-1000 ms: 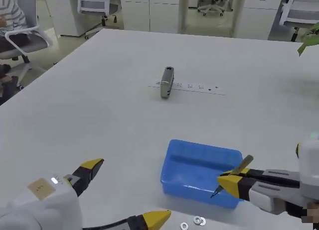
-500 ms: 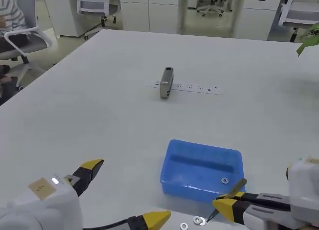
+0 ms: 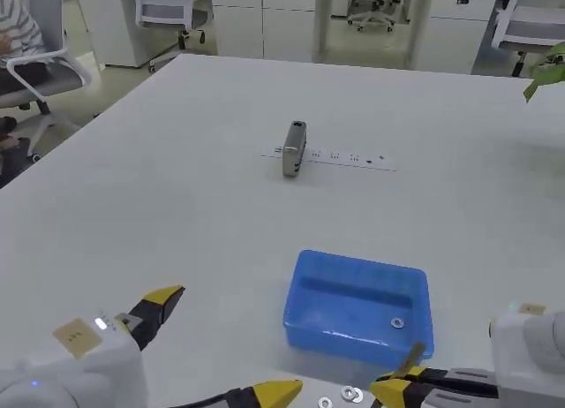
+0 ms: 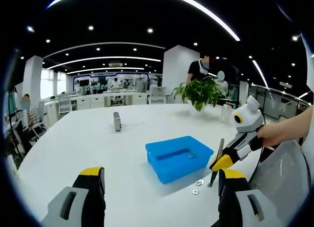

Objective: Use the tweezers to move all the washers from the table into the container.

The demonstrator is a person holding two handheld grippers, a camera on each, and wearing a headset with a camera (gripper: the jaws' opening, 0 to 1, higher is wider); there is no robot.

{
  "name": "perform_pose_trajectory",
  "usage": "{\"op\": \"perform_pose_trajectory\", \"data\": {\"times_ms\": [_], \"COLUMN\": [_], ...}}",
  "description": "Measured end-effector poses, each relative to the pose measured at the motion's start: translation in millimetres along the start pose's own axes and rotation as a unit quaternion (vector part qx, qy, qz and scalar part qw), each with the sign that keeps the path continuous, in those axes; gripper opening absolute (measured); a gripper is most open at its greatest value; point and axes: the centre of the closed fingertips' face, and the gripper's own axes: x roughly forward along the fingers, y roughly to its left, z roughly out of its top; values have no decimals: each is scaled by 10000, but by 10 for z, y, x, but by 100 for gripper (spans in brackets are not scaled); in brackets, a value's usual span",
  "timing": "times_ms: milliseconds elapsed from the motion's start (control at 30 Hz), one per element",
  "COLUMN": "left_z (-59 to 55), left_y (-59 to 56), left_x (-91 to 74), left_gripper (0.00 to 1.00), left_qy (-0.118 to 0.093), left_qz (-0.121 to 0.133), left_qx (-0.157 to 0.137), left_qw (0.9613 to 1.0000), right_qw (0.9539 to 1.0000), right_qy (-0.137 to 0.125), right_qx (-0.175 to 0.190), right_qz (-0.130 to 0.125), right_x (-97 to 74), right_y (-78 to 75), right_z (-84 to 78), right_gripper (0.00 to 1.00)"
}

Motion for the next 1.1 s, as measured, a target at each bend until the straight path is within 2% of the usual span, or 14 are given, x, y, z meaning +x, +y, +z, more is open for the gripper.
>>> {"op": "perform_pose_trajectory", "data": {"times_ms": [100, 333, 467, 567, 667, 767, 867, 900, 1000, 1100], "left_z": [-4, -10, -8, -9, -9, -9, -5, -8, -2, 4], "left_y": [-1, -2, -4, -3, -7, -3, -3, -4, -4, 11], "left_x": [1, 5, 6, 6, 7, 4, 2, 1, -2, -10], "left_gripper": [99, 99, 99, 99, 99, 99, 99, 99, 99, 99], "left_qy": [11, 29, 26, 27, 27, 28, 15, 22, 7, -10], "left_qz": [-1, -13, -21, -17, -27, -13, -13, -15, -11, 22], "left_qx": [11, 31, 29, 29, 31, 37, 28, 30, 38, 7], "left_qw": [10000, 10000, 10000, 10000, 10000, 10000, 10000, 10000, 10000, 10000], "right_qw": [9999, 9966, 9927, 9880, 9848, 9833, 9839, 9848, 9920, 9946], "right_qy": [39, 170, 253, 315, 358, 361, 324, 307, 215, 39], "right_qx": [-129, -803, -1177, -1509, -1687, -1768, -1741, -1694, -1238, -1031], "right_qz": [-24, -59, -71, -106, -199, -220, -229, -224, -104, -87], "right_x": [7, 25, 38, 52, 51, 49, 50, 49, 48, 29], "right_y": [20, 110, 166, 199, 193, 184, 161, 153, 167, 175], "right_z": [-3, -33, -59, -80, -89, -88, -72, -64, -52, 11], "right_gripper": [4, 4, 5, 4, 3, 3, 3, 3, 3, 3]}}
